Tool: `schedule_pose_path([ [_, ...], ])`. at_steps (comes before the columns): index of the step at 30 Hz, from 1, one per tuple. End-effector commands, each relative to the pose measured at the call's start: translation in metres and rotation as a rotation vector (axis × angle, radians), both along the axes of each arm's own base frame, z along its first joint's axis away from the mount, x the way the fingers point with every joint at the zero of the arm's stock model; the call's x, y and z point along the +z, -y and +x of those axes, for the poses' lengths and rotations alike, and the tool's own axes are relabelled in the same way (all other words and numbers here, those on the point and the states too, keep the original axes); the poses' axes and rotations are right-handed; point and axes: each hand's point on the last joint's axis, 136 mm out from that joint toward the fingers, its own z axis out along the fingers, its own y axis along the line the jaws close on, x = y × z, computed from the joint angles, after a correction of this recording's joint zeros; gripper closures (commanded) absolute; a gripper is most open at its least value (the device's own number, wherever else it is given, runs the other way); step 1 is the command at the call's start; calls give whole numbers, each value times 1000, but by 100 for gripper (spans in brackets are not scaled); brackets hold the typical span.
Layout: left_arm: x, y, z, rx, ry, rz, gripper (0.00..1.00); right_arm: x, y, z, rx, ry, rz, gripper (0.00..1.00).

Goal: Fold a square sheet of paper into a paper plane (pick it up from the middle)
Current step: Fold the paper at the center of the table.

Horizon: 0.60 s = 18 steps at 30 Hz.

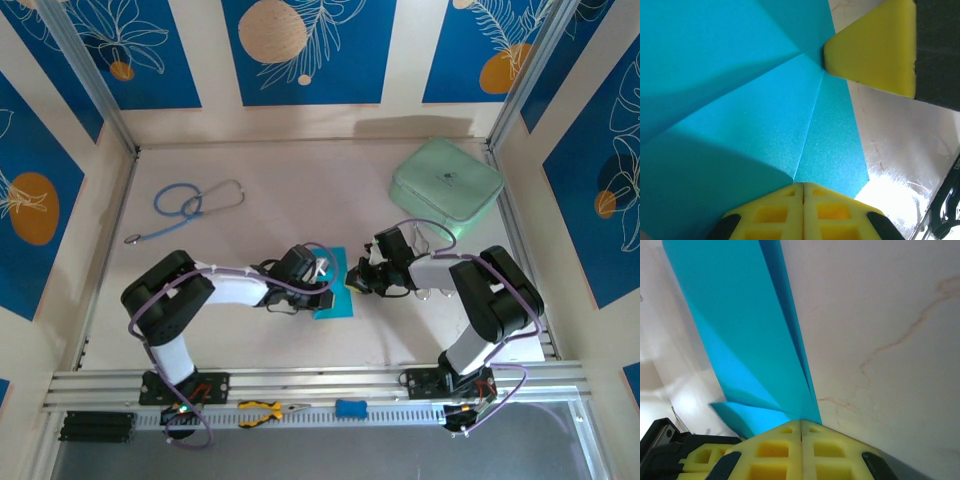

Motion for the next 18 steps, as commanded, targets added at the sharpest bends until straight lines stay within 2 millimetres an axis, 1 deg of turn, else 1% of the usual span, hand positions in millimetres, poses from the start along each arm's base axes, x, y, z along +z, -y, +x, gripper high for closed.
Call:
schedule_pose_path([
  [1,-18,-18,-15,11,-45,59,91,-22,11,-16,-9,-71,-63,100],
  [4,-21,-24,-20,12,-45,65,90,-21,10,-15,-7,-66,-60,100],
  [7,-22,-23,-21,9,-47,59,90,-13,5,-13,9,-43,-37,100],
  [14,-23,-21,-19,7,-46,56,92,30,-6,-3,45,60,13,100],
  [16,-24,-21,-19,1,-45,65,92,44,-13,-4,77,101,43,100],
  [18,-24,-22,-19,-1,-44,68,92,52,-22,-6,105,125,62,100],
])
